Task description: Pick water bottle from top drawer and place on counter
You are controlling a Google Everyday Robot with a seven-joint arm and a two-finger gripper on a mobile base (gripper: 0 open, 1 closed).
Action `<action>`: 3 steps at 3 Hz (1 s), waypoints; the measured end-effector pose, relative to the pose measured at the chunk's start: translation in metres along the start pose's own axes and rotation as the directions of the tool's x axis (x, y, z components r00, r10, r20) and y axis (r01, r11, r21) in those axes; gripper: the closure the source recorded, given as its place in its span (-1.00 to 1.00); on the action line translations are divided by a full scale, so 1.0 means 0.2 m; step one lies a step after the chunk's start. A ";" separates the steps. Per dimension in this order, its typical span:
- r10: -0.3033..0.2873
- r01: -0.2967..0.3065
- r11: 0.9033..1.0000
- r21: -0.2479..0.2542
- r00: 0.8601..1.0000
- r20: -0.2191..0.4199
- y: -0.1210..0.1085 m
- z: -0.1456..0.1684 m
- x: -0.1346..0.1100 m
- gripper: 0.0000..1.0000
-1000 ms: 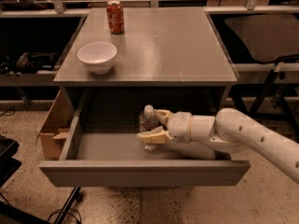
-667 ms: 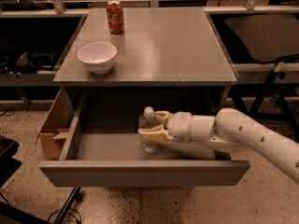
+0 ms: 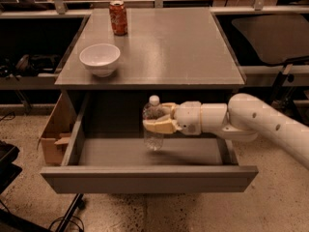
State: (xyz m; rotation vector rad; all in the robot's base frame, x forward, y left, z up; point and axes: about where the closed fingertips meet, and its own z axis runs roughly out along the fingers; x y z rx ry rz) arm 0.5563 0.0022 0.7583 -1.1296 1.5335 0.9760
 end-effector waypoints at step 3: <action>0.016 -0.016 1.000 0.011 0.998 -0.069 -0.04 -0.59 -0.93 1.00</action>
Offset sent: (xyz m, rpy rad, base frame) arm -0.0260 -0.0996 0.2442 -0.1142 0.0206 -0.0066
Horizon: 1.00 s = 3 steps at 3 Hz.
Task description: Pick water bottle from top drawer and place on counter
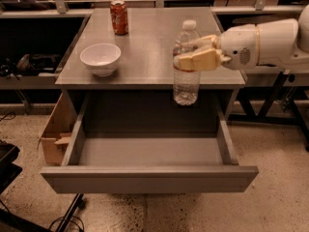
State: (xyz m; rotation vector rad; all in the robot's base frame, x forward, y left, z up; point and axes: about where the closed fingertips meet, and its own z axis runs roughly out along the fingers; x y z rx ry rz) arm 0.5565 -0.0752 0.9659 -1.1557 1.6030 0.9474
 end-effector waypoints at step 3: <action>0.047 -0.067 0.950 0.306 0.996 0.070 -0.68 0.01 -0.44 1.00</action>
Offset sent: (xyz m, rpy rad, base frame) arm 0.1677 -0.0338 0.1032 0.0872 -0.0527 -0.3904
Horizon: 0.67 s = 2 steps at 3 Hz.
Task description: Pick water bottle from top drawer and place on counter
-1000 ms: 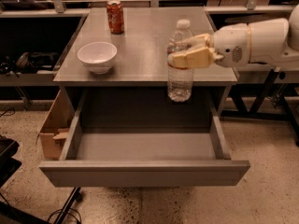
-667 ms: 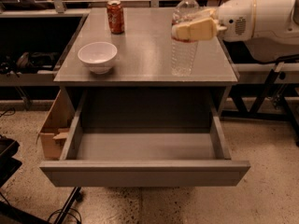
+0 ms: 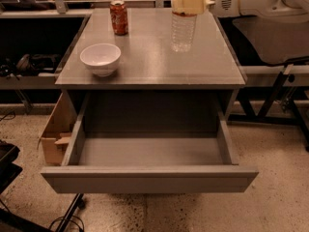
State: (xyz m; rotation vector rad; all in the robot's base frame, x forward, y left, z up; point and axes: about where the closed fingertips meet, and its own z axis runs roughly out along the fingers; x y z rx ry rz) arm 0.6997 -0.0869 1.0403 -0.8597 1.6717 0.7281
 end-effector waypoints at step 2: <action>0.034 -0.032 0.985 0.167 0.999 -0.005 -0.27 0.28 0.26 1.00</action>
Offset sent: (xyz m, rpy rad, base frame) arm 0.0860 0.0027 -0.0940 -0.0024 -0.0429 -0.2420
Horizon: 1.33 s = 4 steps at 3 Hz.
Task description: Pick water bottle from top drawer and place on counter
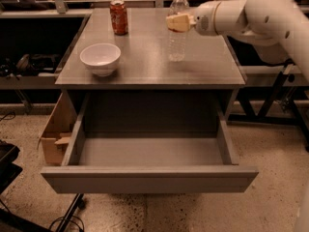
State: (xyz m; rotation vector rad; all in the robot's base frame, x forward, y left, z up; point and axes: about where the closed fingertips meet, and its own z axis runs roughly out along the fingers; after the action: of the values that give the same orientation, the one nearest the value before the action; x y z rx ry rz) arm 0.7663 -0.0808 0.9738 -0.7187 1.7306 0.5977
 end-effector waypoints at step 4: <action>-0.036 0.032 0.999 0.032 0.993 0.108 -0.01 0.07 0.20 0.17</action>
Offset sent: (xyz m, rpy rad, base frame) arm -0.0035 -0.0023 -0.0615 0.0788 -0.1853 -0.0295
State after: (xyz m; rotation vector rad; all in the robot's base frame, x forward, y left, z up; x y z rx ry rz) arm 0.7683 -0.0791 0.9326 -0.6810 1.6205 0.5759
